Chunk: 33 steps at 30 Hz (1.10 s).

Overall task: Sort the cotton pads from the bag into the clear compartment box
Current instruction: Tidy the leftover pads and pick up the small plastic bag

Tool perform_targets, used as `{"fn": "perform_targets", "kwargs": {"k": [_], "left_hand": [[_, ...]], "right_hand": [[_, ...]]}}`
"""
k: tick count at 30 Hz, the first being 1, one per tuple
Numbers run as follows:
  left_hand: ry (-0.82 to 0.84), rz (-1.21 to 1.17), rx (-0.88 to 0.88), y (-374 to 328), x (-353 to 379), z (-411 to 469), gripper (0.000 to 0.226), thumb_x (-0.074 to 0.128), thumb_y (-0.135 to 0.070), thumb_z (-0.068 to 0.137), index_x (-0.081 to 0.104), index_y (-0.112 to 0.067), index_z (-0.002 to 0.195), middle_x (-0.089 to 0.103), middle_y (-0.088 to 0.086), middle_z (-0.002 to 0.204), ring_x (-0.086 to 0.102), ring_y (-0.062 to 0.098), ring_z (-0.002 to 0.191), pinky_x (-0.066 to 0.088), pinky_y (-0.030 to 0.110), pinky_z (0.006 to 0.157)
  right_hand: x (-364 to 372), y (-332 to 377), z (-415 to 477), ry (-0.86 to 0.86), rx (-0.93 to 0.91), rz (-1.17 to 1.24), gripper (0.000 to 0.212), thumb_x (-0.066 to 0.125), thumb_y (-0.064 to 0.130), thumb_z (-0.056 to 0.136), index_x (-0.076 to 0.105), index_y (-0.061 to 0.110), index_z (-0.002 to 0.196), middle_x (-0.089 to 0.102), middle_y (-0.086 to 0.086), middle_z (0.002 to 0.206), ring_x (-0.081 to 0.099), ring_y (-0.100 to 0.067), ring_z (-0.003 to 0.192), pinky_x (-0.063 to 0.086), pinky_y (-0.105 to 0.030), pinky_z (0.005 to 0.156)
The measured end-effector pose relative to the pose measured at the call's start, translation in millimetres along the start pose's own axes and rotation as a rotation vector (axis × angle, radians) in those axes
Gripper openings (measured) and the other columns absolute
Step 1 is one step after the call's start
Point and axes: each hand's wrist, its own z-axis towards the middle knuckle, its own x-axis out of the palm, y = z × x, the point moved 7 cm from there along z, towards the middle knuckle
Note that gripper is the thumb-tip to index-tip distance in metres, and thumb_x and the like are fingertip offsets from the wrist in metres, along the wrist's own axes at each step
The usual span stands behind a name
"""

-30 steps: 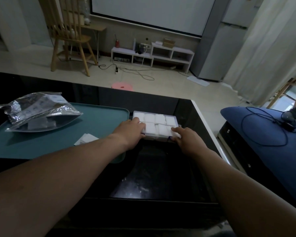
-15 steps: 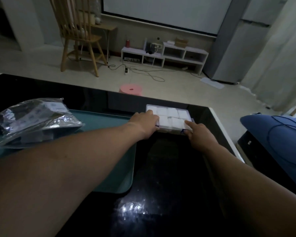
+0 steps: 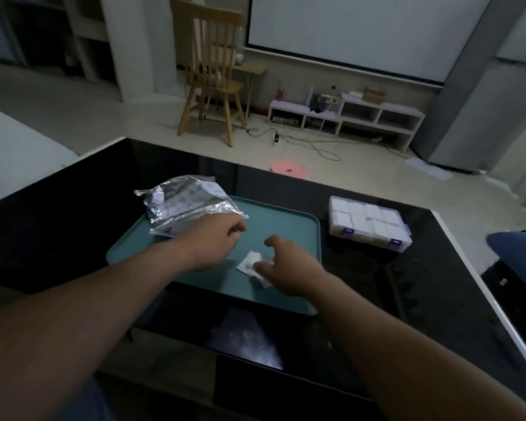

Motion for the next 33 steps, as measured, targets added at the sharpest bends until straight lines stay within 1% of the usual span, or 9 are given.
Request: {"fn": "perform_targets", "kwargs": {"k": [2, 9, 13, 19, 21, 23, 26, 30, 33], "left_hand": [[-0.094, -0.030, -0.010, 9.5, -23.5, -11.6, 0.020, 0.058, -0.018, 0.098, 0.070, -0.020, 0.113, 0.071, -0.002, 0.112, 0.064, 0.018, 0.101, 0.047, 0.030, 0.084], [-0.229, -0.094, -0.010, 56.0, -68.4, -26.1, 0.016, 0.066, -0.019, 0.093, 0.070, -0.024, 0.108, 0.065, -0.009, 0.105, 0.061, 0.015, 0.093, 0.039, 0.028, 0.075], [-0.290, -0.026, -0.036, 69.1, -80.5, -22.4, 0.032, 0.070, -0.029, 0.087, 0.067, -0.026, 0.118, 0.064, -0.001, 0.124, 0.059, 0.025, 0.112, 0.045, 0.035, 0.091], [-0.080, 0.271, -0.129, 77.4, -60.1, -16.0, 0.070, 0.067, -0.054, 0.086, 0.038, -0.038, 0.147, 0.042, 0.003, 0.149, 0.044, 0.032, 0.137, 0.031, 0.051, 0.111], [-0.066, 0.302, -0.144, 81.5, -56.6, -14.4, 0.068, 0.064, -0.052, 0.089, 0.037, -0.034, 0.148, 0.041, 0.006, 0.148, 0.044, 0.033, 0.136, 0.031, 0.052, 0.111], [-0.057, 0.314, -0.175, 88.0, -54.1, -13.2, 0.067, 0.063, -0.050, 0.090, 0.036, -0.030, 0.147, 0.042, 0.007, 0.146, 0.047, 0.033, 0.133, 0.032, 0.052, 0.109], [-0.047, 0.338, -0.209, 97.7, -50.9, -12.7, 0.057, 0.060, -0.047, 0.092, 0.041, -0.032, 0.143, 0.045, 0.006, 0.143, 0.047, 0.033, 0.131, 0.035, 0.050, 0.104], [-0.125, 0.370, -0.205, 100.8, -53.7, -10.6, 0.017, 0.051, -0.035, 0.097, 0.058, -0.031, 0.112, 0.058, 0.002, 0.126, 0.051, 0.029, 0.120, 0.036, 0.046, 0.096], [-0.250, 0.261, -0.159, 92.8, -65.8, -5.9, 0.008, 0.052, -0.028, 0.097, 0.059, -0.030, 0.095, 0.063, -0.002, 0.109, 0.057, 0.027, 0.105, 0.036, 0.042, 0.088]], "right_hand": [[16.6, 16.2, 0.2, -0.010, 0.019, -0.125, 0.074, 0.063, 0.062, 0.091, 0.037, 0.032, 0.154, 0.050, -0.016, 0.145, 0.048, -0.041, 0.132, 0.045, -0.048, 0.106], [29.5, 52.0, 10.9, -0.025, 0.023, -0.188, 0.025, 0.045, 0.029, 0.105, 0.053, 0.021, 0.127, 0.047, -0.019, 0.126, 0.052, -0.044, 0.117, 0.050, -0.049, 0.093], [29.9, 44.9, 11.1, -0.005, 0.056, -0.212, 0.023, 0.051, 0.028, 0.102, 0.054, 0.020, 0.123, 0.048, -0.017, 0.122, 0.055, -0.043, 0.112, 0.048, -0.043, 0.091], [23.2, 31.2, 7.1, -0.068, 0.061, -0.225, 0.016, 0.050, 0.009, 0.097, 0.056, 0.015, 0.110, 0.055, -0.014, 0.112, 0.060, -0.038, 0.097, 0.044, -0.037, 0.076], [18.2, 20.6, 8.9, -0.133, 0.138, 0.051, 0.017, 0.055, 0.007, 0.097, 0.061, 0.012, 0.111, 0.062, -0.014, 0.101, 0.065, -0.033, 0.087, 0.046, -0.032, 0.069], [16.3, 5.6, 6.3, -0.193, 0.255, 0.702, 0.027, 0.055, -0.006, 0.097, 0.057, 0.002, 0.123, 0.061, -0.017, 0.088, 0.067, -0.023, 0.067, 0.050, -0.027, 0.053], [25.0, -7.6, 0.6, -0.210, 0.406, 1.507, 0.039, 0.042, -0.016, 0.099, 0.051, 0.003, 0.132, 0.059, -0.023, 0.104, 0.069, -0.027, 0.084, 0.056, -0.025, 0.050], [25.2, 4.2, 0.2, -0.265, 0.391, 1.743, 0.048, 0.036, -0.017, 0.100, 0.047, 0.008, 0.139, 0.060, -0.022, 0.108, 0.067, -0.027, 0.091, 0.058, -0.023, 0.054], [11.9, 23.5, 3.0, -0.439, 0.285, 1.663, 0.040, 0.049, -0.009, 0.102, 0.046, 0.007, 0.139, 0.062, -0.022, 0.119, 0.071, -0.026, 0.094, 0.062, -0.030, 0.061]]}}
